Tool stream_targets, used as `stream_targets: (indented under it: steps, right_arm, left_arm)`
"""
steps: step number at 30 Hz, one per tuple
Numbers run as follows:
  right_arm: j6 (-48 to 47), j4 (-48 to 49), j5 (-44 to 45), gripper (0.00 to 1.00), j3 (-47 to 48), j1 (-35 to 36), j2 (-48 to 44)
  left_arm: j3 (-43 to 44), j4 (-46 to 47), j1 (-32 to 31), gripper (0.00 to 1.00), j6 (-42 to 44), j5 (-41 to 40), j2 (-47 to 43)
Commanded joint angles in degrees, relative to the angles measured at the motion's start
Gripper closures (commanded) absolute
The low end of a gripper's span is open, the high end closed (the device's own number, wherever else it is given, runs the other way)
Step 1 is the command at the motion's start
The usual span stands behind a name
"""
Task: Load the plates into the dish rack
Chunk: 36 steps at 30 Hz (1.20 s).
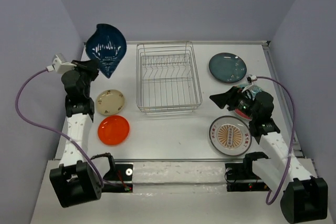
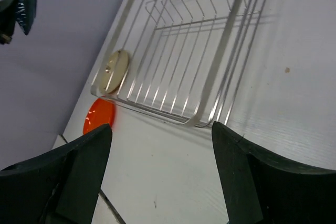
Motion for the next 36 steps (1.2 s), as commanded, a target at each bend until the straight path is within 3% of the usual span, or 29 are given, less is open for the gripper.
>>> stream_targets:
  steps: [1, 7, 12, 17, 24, 25, 28, 29, 31, 32, 33, 35, 36]
  right_arm:
    - [1.7, -1.7, -2.6, 0.18, 9.7, 2.2, -3.2]
    - [1.2, -3.7, -0.1, 0.14, 20.1, 8.7, 1.1]
    - [-1.3, -4.1, 3.9, 0.11, 27.4, 16.8, 11.7]
    - [-3.7, -2.4, 3.7, 0.07, 33.5, 25.9, 20.8]
    - [-3.8, -1.0, 7.0, 0.08, 37.5, 31.8, 30.6]
    - [-3.7, -0.8, 7.2, 0.11, 37.7, 32.6, 31.2]
    - [-3.6, -0.4, 9.0, 0.3, 38.5, 34.0, 32.7]
    - [-3.4, -0.4, 10.1, 0.48, 38.9, 34.0, 32.8]
    - [-3.0, -0.5, 11.2, 0.71, 39.0, 34.0, 32.9]
    - [-2.9, -0.6, 12.0, 0.87, 38.9, 34.0, 32.9]
    - [-2.8, -0.9, 14.0, 0.93, 38.8, 34.0, 32.3]
    - [-3.1, -1.8, 16.3, 0.93, 38.7, 34.0, 31.7]
    - [-3.8, -3.1, 18.5, 0.93, 39.7, 34.0, 31.5]
  left_arm:
    - [-3.8, 9.1, -6.6, 0.94, -7.7, 7.2, -7.2]
    - [-10.5, 12.3, -17.8, 0.94, -10.5, 11.2, -12.0]
    - [-15.6, 15.6, -24.7, 0.94, -11.3, 12.2, -14.8]
    - [-21.3, 19.8, -27.2, 0.94, -13.8, 14.1, -16.6]
    - [-27.1, 26.1, -28.7, 0.94, -16.5, 16.8, -17.9]
    - [-27.5, 26.5, -28.8, 0.94, -16.9, 17.0, -18.0]
    - [-28.7, 27.5, -29.0, 0.94, -17.6, 17.0, -18.8]
    - [-28.8, 27.5, -29.0, 0.94, -17.7, 17.1, -19.4]
    - [-28.9, 27.5, -29.1, 0.93, -17.5, 17.1, -20.3]
    - [-28.9, 27.5, -29.1, 0.89, -17.0, 17.2, -21.1]
    - [-28.8, 27.1, -29.1, 0.78, -16.8, 17.6, -21.5]
    - [-28.4, 26.3, -29.1, 0.7, -15.7, 18.2, -22.5]
    - [-28.0, 24.8, -29.0, 0.56, -15.2, 18.6, -22.8]
